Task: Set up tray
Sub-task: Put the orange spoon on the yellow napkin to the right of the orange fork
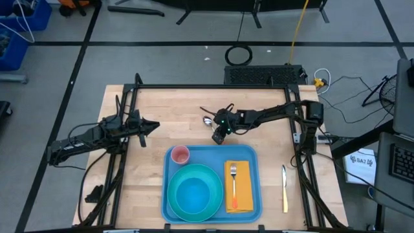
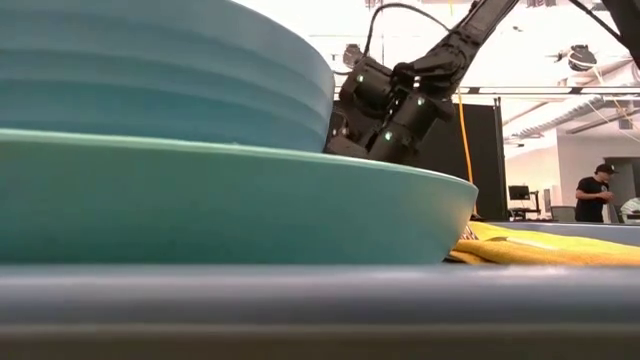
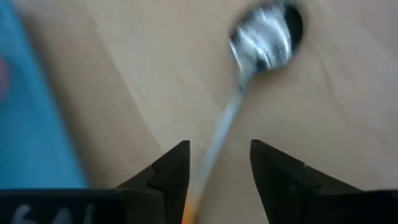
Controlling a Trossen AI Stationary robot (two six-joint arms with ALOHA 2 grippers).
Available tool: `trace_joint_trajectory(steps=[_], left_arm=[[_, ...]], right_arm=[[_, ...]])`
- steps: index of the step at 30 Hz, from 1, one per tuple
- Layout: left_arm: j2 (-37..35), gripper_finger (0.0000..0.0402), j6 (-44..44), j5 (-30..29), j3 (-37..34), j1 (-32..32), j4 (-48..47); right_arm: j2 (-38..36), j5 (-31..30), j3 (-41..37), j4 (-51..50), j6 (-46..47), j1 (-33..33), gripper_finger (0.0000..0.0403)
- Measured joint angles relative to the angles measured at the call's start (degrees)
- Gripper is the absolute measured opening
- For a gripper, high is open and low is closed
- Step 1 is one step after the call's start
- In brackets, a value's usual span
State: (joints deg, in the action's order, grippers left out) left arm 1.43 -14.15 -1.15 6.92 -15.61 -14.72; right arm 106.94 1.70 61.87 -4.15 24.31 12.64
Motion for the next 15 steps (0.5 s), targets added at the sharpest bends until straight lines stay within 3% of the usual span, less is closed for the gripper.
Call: trace_joint_trajectory(steps=[9,12,15], left_arm=[[0.02,0.0042,0.00,0.02,0.02,0.02,0.00],[0.02,0.0042,0.00,0.00,0.00,0.02,-0.02],[0.02,0.0042,0.00,0.00,0.01,0.02,-0.01]], right_arm=[[4.09,1.71,0.09,2.30,2.17,-0.17,0.0144],[4.19,0.38,0.09,2.24,2.16,-0.19,0.0098],[4.27,-0.36,0.05,2.10,0.52,-0.17,0.0026]])
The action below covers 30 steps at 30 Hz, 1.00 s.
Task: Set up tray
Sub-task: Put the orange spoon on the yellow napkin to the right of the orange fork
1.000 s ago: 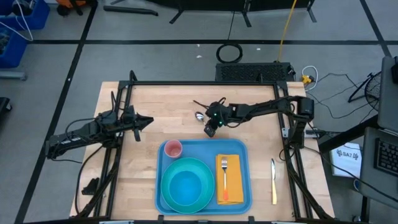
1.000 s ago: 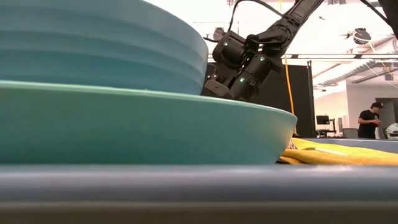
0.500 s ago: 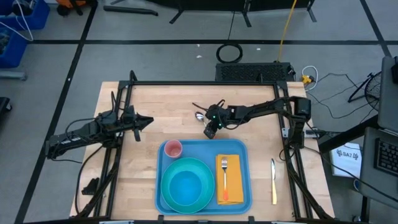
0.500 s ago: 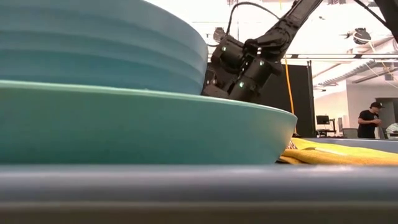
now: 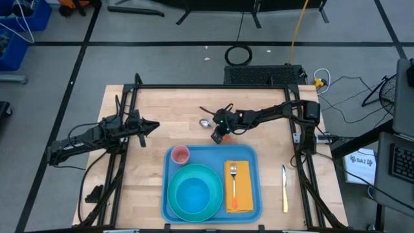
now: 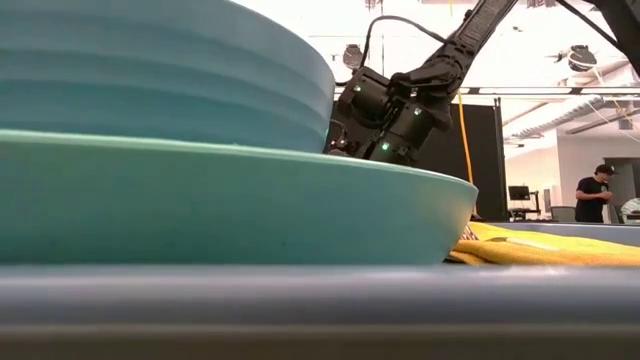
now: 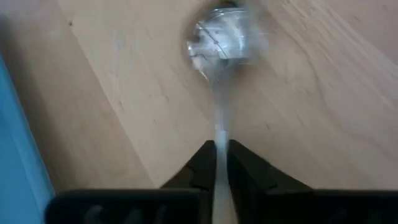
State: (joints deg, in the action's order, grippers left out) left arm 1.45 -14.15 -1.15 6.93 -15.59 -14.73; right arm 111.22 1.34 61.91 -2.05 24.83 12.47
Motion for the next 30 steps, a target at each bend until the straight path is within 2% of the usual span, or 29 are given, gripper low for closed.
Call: trace_joint_trajectory(steps=[4,11,15,19,23,30], left_arm=[[0.00,0.0042,0.00,0.00,0.00,-0.01,0.00],[0.00,0.0042,0.00,0.00,-0.01,-0.02,-0.01],[0.00,0.0042,0.00,0.00,0.00,0.00,-0.01],[0.00,0.0042,0.00,0.00,0.00,-0.01,-0.03],[0.00,0.0042,0.00,0.00,-0.01,0.00,0.03],[0.00,0.0042,0.00,0.01,0.01,-0.01,0.18]], right_arm=[[0.03,-1.34,-0.56,0.50,-1.54,-0.11,0.0009],[-0.85,-3.91,-2.01,1.20,-3.26,-0.28,0.0005],[-3.84,-4.16,-2.23,-0.28,-4.81,-1.26,0.0005],[-9.91,-5.88,-2.30,-3.54,-6.52,-3.33,0.0005],[-16.76,-10.89,-2.20,-11.91,-7.79,-6.00,0.0005],[-23.98,-12.56,-2.19,-29.70,2.25,-15.35,0.0005]])
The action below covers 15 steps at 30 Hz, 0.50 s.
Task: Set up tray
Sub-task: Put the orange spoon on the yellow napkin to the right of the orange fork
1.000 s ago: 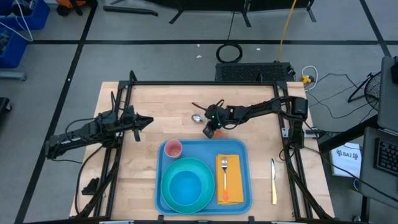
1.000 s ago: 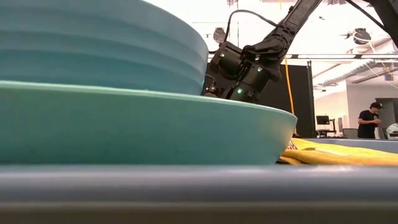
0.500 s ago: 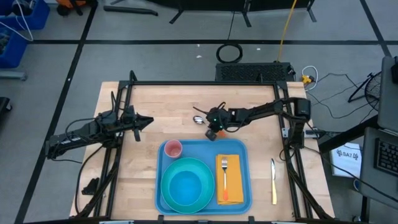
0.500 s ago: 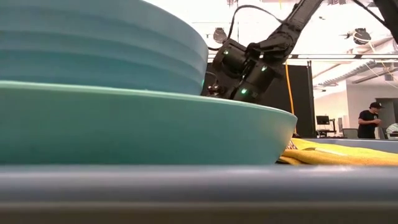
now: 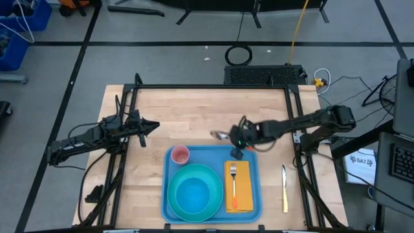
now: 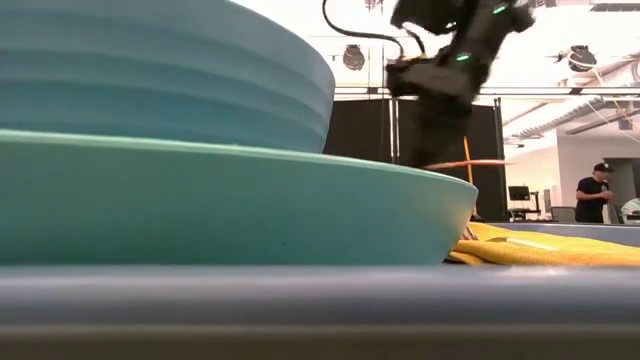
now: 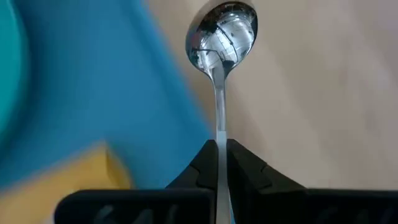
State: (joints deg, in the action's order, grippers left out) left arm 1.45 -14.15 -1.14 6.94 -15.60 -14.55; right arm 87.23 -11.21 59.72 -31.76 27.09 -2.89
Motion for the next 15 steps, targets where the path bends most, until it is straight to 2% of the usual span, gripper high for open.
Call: trace_joint_trajectory(steps=[7,11,15], left_arm=[[0.00,0.0042,0.00,-0.01,0.00,0.00,0.15],[0.00,0.0042,0.00,-0.01,0.00,-0.02,0.25],[0.00,0.0042,-0.01,0.02,0.00,0.00,0.41]], right_arm=[[-3.40,-3.96,0.00,-19.00,20.62,-14.98,0.0005],[-3.66,-6.82,2.54,-28.55,31.30,-22.20,0.0005],[-2.01,-6.77,3.76,-31.58,37.82,-26.21,0.0005]])
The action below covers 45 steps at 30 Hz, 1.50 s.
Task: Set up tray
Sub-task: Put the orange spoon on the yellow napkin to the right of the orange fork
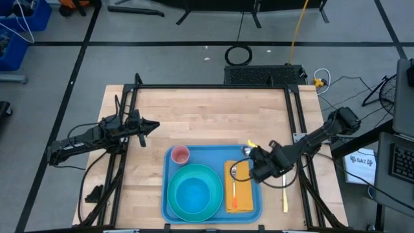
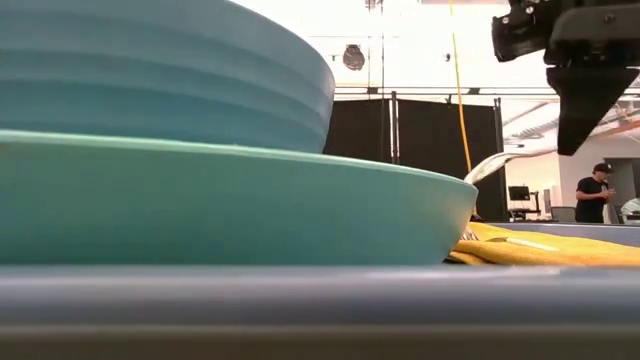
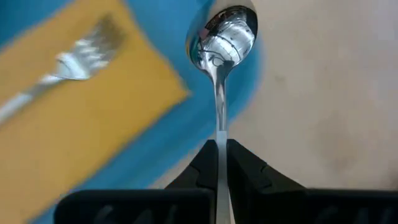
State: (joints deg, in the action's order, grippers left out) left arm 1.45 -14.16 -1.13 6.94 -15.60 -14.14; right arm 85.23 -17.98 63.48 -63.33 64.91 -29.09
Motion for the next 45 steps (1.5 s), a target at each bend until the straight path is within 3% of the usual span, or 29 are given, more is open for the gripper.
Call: trace_joint_trajectory(steps=[4,7,13,17,20,23,27,30,34,38,45], left_arm=[[0.00,0.0042,0.00,0.00,0.00,0.01,0.34],[-0.02,0.0042,0.00,-0.02,0.00,0.01,0.90],[0.00,0.0042,0.01,0.00,0.00,0.01,0.82],[0.00,0.0042,0.00,-0.02,0.00,0.01,0.79],[0.00,0.0042,0.01,-0.02,0.00,0.01,0.81],[0.02,0.0042,-0.01,-0.02,0.00,-0.01,0.77],[0.02,0.0042,0.01,-0.02,0.00,0.01,0.81],[0.02,0.0042,0.00,-0.05,0.00,0.01,0.79],[0.02,0.0042,0.01,0.00,0.00,0.00,0.79],[0.02,0.0042,0.00,-0.02,0.00,0.00,0.73],[0.02,0.0042,0.01,0.00,0.00,-0.01,0.83]], right_arm=[[2.03,5.03,0.20,5.48,2.44,-2.25,0.0005],[1.95,6.16,0.14,15.23,2.75,-3.75,0.0005],[1.36,3.37,0.20,30.94,2.96,-6.08,0.0005],[1.31,-4.20,-0.76,40.84,1.06,-8.35,0.0005],[1.37,-12.21,-4.59,55.11,-4.38,-9.96,0.0005],[1.36,-17.97,-12.60,75.58,-11.04,-10.39,0.0005],[1.86,-18.48,-27.90,108.51,-19.67,-8.85,0.0005],[2.02,-14.16,-37.36,131.80,-27.98,-6.18,0.0005],[2.02,-3.53,-45.15,149.01,-33.50,-0.05,0.0005],[2.02,7.11,-47.74,152.04,-34.21,7.62,0.0005],[2.02,25.54,-45.41,151.31,-36.03,18.76,0.0005]])
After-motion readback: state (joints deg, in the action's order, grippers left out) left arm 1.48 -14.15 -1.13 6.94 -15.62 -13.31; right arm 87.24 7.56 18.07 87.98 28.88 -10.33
